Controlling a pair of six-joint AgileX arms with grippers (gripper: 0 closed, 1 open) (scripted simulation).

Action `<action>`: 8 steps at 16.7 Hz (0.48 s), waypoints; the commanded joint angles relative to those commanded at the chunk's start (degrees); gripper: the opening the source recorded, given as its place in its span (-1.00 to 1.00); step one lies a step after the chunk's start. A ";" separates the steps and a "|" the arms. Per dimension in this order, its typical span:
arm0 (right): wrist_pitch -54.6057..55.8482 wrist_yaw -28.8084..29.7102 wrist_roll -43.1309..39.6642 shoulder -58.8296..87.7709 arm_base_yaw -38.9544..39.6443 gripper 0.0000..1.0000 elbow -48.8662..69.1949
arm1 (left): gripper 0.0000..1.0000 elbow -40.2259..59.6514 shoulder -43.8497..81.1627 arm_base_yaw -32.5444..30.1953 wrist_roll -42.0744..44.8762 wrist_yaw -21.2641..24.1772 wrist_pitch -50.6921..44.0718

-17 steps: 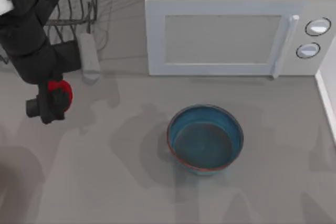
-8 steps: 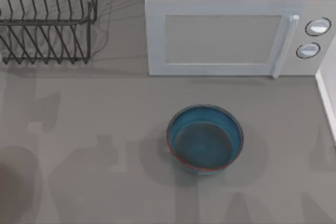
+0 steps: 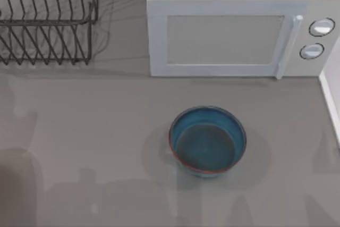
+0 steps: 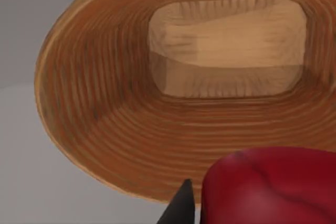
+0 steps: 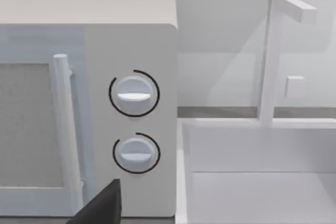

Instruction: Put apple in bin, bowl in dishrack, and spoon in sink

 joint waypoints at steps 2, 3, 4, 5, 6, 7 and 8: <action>0.00 0.00 0.00 0.00 0.00 1.00 0.00 | -1.00 0.21 0.23 -0.26 -0.01 0.07 0.14; 0.00 0.00 0.00 0.00 0.00 1.00 0.00 | -1.00 0.03 0.26 -0.28 0.00 0.08 0.33; 0.00 0.00 0.00 0.00 0.00 1.00 0.00 | -1.00 -0.71 0.35 -0.31 0.02 0.11 1.11; 0.00 0.00 0.00 0.00 0.00 1.00 0.00 | -1.00 -1.93 0.49 -0.30 0.00 0.15 2.46; 0.00 0.00 0.00 0.00 0.00 1.00 0.00 | -1.00 -3.45 0.68 -0.25 -0.08 0.18 4.24; 0.00 0.00 0.00 0.00 0.00 1.00 0.00 | -1.00 -5.23 0.94 -0.19 -0.16 0.16 6.34; 0.00 0.00 0.00 0.00 0.00 1.00 0.00 | -1.00 -7.21 1.26 -0.17 -0.19 0.11 8.71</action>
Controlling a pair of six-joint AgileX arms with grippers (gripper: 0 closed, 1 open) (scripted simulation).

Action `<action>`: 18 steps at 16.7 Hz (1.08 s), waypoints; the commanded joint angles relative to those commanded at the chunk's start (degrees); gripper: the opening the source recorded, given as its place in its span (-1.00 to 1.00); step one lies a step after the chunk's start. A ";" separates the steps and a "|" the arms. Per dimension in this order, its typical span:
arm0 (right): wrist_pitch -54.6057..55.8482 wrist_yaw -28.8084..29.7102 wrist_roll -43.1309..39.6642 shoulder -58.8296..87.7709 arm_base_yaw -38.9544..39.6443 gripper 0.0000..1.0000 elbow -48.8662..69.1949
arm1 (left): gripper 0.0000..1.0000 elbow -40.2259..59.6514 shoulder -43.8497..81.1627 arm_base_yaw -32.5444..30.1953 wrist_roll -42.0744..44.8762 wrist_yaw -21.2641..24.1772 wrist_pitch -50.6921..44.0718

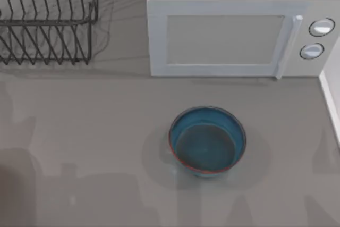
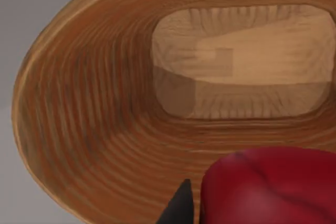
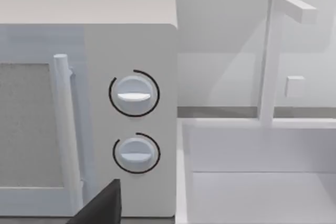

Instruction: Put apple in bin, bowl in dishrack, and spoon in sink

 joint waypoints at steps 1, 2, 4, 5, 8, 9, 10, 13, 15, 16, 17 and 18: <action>0.00 0.00 0.00 0.00 0.00 1.00 0.00 | -1.00 -2.01 0.35 -0.03 0.03 -0.07 2.39; 0.00 0.00 0.00 0.00 0.00 1.00 0.00 | -1.00 -3.89 0.65 -0.06 0.07 -0.12 4.53; 0.00 0.00 0.00 0.00 0.00 1.00 0.00 | -1.00 -6.46 0.97 -0.03 0.06 -0.13 7.22; 0.00 0.00 0.00 0.00 0.00 1.00 0.00 | -1.00 -6.88 1.01 -0.01 0.04 -0.12 7.66; 0.00 0.00 0.00 0.00 0.00 1.00 0.00 | -1.00 -6.89 1.01 -0.01 0.04 -0.12 7.66; 0.00 0.00 0.00 0.00 0.00 1.00 0.00 | -0.85 -6.89 1.01 -0.01 0.04 -0.12 7.66; 0.00 0.00 0.00 0.00 0.00 1.00 0.00 | -0.70 -6.89 1.01 -0.01 0.04 -0.12 7.66; 0.00 0.00 0.00 0.00 0.00 1.00 0.00 | -0.25 -6.89 1.01 -0.01 0.04 -0.12 7.66; 0.00 0.00 0.00 0.00 0.00 1.00 0.00 | 0.06 -6.89 1.01 -0.01 0.04 -0.12 7.66; 0.00 0.00 0.00 0.00 0.00 1.00 0.00 | 0.21 -6.89 1.01 -0.01 0.04 -0.12 7.66; 0.00 0.00 0.00 0.00 0.00 1.00 0.00 | 0.36 -6.89 1.01 -0.01 0.04 -0.12 7.66; 0.00 0.00 0.00 0.00 0.00 1.00 0.00 | 0.51 -6.89 1.01 -0.01 0.04 -0.12 7.66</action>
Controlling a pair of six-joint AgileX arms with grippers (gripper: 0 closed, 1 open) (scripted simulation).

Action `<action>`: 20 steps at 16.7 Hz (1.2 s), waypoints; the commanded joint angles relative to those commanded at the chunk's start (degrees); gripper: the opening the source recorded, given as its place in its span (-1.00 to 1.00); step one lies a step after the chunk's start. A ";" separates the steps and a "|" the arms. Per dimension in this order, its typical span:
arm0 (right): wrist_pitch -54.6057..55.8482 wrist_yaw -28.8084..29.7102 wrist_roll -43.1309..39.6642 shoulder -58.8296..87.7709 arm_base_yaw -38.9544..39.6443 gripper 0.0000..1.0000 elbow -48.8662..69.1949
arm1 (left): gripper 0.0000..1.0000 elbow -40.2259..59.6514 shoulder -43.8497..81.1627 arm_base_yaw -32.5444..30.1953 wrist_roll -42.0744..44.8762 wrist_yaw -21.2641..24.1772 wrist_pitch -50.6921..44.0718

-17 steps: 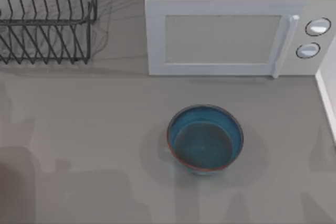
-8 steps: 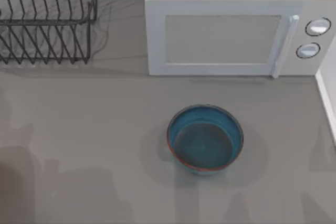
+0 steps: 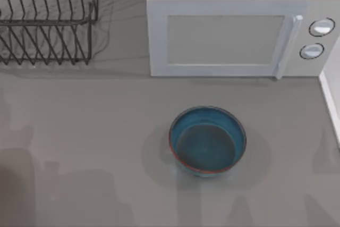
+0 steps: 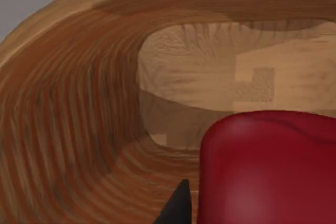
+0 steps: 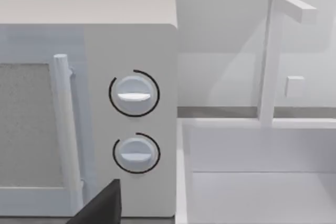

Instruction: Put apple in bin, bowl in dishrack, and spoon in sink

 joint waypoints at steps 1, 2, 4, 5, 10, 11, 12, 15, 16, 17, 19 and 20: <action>0.00 0.00 0.00 0.00 0.00 1.00 0.00 | 0.66 0.00 0.00 0.00 0.00 0.00 0.00; 0.00 0.00 0.00 0.00 0.00 1.00 0.00 | 0.81 0.00 0.00 0.00 0.00 0.00 0.00; 0.00 0.00 0.00 0.00 0.00 1.00 0.00 | 1.00 0.00 0.00 0.00 0.00 0.00 0.00; 0.00 0.00 0.00 0.00 0.00 1.00 0.00 | 1.00 0.00 0.00 0.00 0.00 0.00 0.00; 0.00 0.00 0.00 0.00 0.00 1.00 0.00 | 1.00 0.00 0.00 0.00 0.00 0.00 0.00; 0.00 0.00 0.00 0.00 0.00 1.00 0.00 | 1.00 0.00 0.00 0.00 0.00 0.00 0.00; 0.00 0.00 0.00 0.00 0.00 1.00 0.00 | 1.00 0.02 -0.03 -0.01 0.00 0.00 -0.01; 0.00 0.00 0.00 0.00 0.00 1.00 0.00 | 1.00 -0.78 -1.58 -0.38 -1.34 0.04 1.13; 0.00 0.00 0.00 0.00 0.00 1.00 0.00 | 1.00 -1.58 -3.09 -0.72 -2.85 0.07 2.26; 0.00 0.00 0.00 0.00 0.00 1.00 0.00 | 1.00 -2.64 -5.02 -1.13 -4.95 0.09 3.72; 0.00 0.00 0.00 0.00 0.00 1.00 0.00 | 1.00 -5.56 -9.93 -2.16 -10.88 0.09 7.50; 0.00 0.00 0.00 0.00 0.00 1.00 0.00 | 1.00 -7.41 -12.82 -2.76 -14.72 0.06 9.73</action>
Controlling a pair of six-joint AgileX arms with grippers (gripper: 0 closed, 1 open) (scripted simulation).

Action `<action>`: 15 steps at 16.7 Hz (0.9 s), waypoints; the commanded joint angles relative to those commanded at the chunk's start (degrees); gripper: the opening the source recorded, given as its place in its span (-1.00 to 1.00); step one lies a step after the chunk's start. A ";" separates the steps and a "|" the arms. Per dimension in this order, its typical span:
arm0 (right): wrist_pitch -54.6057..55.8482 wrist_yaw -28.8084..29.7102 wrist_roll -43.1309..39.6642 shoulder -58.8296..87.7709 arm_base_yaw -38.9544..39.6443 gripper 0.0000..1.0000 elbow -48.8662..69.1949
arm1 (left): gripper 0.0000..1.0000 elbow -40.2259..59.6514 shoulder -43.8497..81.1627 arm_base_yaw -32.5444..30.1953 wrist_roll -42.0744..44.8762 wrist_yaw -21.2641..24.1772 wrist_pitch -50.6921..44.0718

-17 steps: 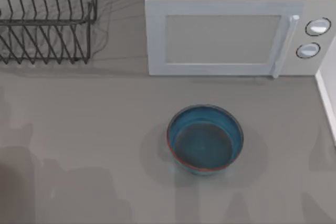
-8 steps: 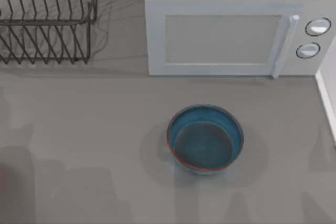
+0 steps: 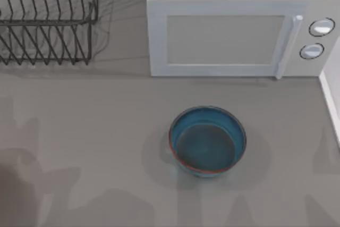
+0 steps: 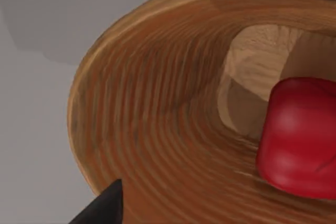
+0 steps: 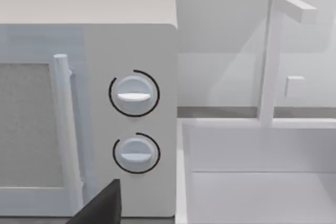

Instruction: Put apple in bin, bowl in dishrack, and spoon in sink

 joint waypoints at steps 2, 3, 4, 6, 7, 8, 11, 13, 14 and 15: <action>0.00 0.00 0.00 0.00 0.00 1.00 0.00 | 1.00 -4.47 -6.53 -1.40 -9.42 -0.15 4.90; 0.00 0.00 0.00 0.00 0.00 1.00 0.00 | 1.00 -7.06 -10.09 -2.19 -14.98 -0.25 7.51; 0.00 0.00 0.00 0.00 0.00 1.00 0.00 | 1.00 -9.86 -13.79 -3.04 -21.04 -0.37 10.20; 0.00 0.00 0.00 0.00 0.00 1.00 0.00 | 1.00 -15.91 -21.54 -4.86 -34.18 -0.61 15.76; 0.00 0.00 0.00 0.00 0.00 1.00 0.00 | 1.00 -19.07 -25.61 -5.82 -41.01 -0.72 18.64; 0.00 0.00 0.00 0.00 0.00 1.00 0.00 | 1.00 -22.25 -29.80 -6.80 -47.83 -0.82 21.58; 0.00 0.00 0.00 0.00 0.00 1.00 0.00 | 1.00 -31.39 -42.75 -9.69 -66.84 -0.99 30.71; 0.00 0.00 0.00 0.00 0.00 1.00 0.00 | 1.00 -36.64 -51.25 -11.46 -77.11 -1.04 36.74; 0.00 0.00 0.00 0.00 0.00 1.00 0.00 | 1.00 -38.91 -55.18 -12.25 -81.37 -1.06 39.59; 0.00 0.00 0.00 0.00 0.00 1.00 0.00 | 1.00 -40.90 -58.70 -12.96 -85.04 -1.09 42.26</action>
